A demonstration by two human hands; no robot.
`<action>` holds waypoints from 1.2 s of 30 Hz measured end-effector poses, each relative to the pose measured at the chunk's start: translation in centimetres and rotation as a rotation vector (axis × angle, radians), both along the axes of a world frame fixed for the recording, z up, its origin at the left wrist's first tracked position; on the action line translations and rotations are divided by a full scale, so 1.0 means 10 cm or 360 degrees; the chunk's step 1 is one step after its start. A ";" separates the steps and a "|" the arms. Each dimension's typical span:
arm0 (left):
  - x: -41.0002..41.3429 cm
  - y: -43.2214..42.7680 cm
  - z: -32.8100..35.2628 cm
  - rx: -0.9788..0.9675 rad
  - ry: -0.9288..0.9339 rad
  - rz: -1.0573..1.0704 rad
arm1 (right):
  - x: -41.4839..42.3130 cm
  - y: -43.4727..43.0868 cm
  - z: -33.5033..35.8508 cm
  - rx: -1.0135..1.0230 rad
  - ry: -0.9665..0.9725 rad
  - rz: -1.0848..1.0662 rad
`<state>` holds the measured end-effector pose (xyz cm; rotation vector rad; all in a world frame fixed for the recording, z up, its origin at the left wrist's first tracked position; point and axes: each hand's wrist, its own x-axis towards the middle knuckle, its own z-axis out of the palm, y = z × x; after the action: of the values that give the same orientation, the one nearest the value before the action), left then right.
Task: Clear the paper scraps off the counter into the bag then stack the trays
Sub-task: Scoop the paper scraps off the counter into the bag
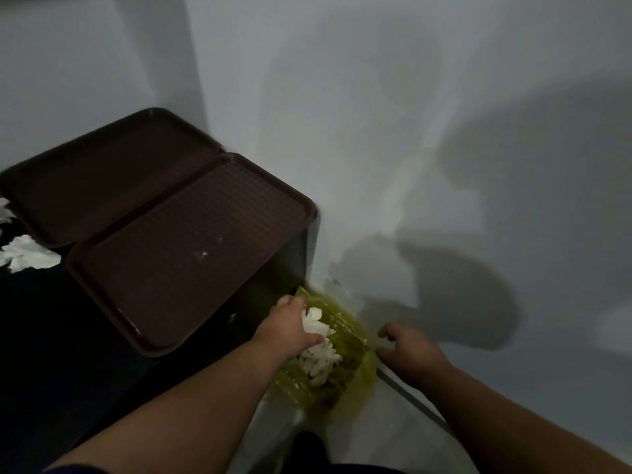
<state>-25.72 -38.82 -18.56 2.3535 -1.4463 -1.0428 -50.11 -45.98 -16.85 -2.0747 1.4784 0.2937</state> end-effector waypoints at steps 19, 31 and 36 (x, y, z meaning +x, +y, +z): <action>0.17 0.25 0.29 -0.0154 -0.0011 0.0052 | 0.44 0.01 0.26 -0.0047 -0.0101 0.0199; 0.95 1.30 0.98 -0.0442 -0.0024 0.0262 | 1.78 0.53 0.86 -0.0244 -0.0461 0.0495; 1.66 2.12 1.16 -0.0446 -0.0158 0.0578 | 2.54 1.04 1.02 -0.0240 -0.0598 0.0720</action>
<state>-9.07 -17.64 -6.95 2.3620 -1.0531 -0.5969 -24.68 -35.61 -6.61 -2.4115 0.8267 -0.0434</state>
